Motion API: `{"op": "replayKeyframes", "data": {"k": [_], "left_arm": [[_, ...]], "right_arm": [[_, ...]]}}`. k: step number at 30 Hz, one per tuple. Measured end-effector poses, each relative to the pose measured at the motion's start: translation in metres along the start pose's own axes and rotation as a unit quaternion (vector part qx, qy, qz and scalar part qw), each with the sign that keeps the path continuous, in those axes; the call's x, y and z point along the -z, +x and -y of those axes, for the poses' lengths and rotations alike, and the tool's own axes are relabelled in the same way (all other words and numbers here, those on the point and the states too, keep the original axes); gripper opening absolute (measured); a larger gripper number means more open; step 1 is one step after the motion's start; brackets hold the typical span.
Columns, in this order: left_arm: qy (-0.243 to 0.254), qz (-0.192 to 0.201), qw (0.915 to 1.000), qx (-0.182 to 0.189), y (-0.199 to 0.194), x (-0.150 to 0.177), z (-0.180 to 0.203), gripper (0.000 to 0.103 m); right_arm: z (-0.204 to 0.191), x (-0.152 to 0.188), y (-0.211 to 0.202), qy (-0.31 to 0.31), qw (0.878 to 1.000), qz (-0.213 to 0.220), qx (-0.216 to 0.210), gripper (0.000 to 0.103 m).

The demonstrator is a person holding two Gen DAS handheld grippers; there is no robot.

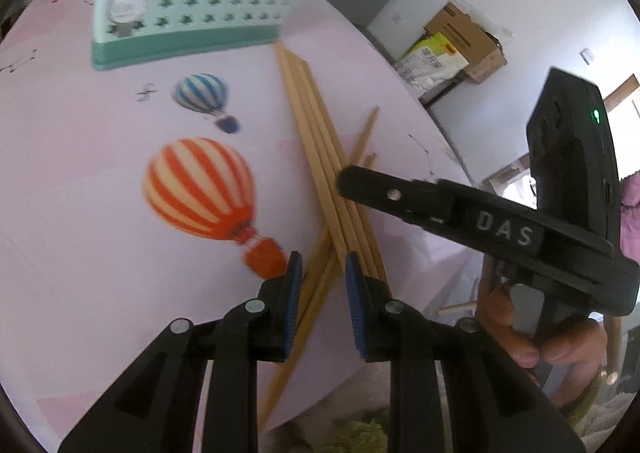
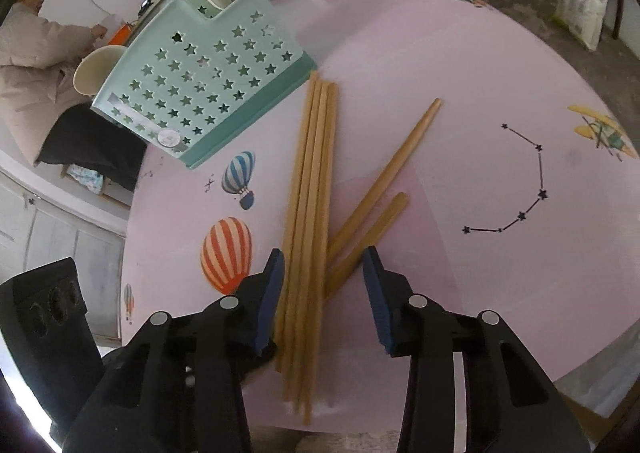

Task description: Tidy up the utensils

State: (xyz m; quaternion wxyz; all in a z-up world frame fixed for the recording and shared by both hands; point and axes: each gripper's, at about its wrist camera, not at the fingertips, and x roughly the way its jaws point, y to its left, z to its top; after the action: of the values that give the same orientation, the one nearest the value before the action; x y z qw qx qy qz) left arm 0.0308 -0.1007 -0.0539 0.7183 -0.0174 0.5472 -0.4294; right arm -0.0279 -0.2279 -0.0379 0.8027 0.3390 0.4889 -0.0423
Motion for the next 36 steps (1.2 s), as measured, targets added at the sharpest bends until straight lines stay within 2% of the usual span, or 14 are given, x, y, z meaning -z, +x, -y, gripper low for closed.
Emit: {"op": "replayKeyframes", "data": {"k": [10, 13, 19, 21, 23, 29, 33, 36], "left_arm": [[-0.014, -0.009, 0.998, 0.061, 0.023, -0.01, 0.017, 0.021], [-0.014, -0.004, 0.9974, 0.07, 0.028, -0.014, 0.018, 0.022], [-0.013, -0.001, 0.9968, 0.079, 0.023, -0.012, 0.016, 0.022], [-0.011, 0.012, 0.9974, 0.07, 0.013, -0.011, 0.009, 0.022], [-0.02, 0.042, 0.9976, 0.052, -0.001, -0.02, -0.003, 0.022], [-0.051, 0.115, 0.9912, -0.041, -0.031, -0.079, -0.036, 0.022], [-0.046, 0.127, 0.9856, -0.102, -0.027, -0.104, -0.044, 0.022], [-0.053, 0.128, 0.9831, -0.12, -0.023, -0.11, -0.048, 0.022]], "right_arm": [[0.008, -0.015, -0.001, -0.035, 0.999, 0.002, 0.029, 0.037], [0.008, -0.02, 0.003, -0.054, 0.998, 0.001, 0.037, 0.03], [0.012, -0.024, 0.006, -0.066, 0.998, -0.001, 0.022, 0.024], [0.013, -0.023, 0.005, -0.066, 0.998, -0.002, 0.017, 0.024], [0.012, -0.024, 0.006, -0.068, 0.998, -0.003, 0.013, 0.023], [0.006, -0.019, 0.005, -0.091, 0.996, -0.011, 0.002, 0.021], [0.003, -0.015, 0.002, -0.108, 0.994, -0.017, -0.003, 0.016], [0.002, -0.011, 0.0, -0.122, 0.992, -0.025, -0.006, 0.015]]}}
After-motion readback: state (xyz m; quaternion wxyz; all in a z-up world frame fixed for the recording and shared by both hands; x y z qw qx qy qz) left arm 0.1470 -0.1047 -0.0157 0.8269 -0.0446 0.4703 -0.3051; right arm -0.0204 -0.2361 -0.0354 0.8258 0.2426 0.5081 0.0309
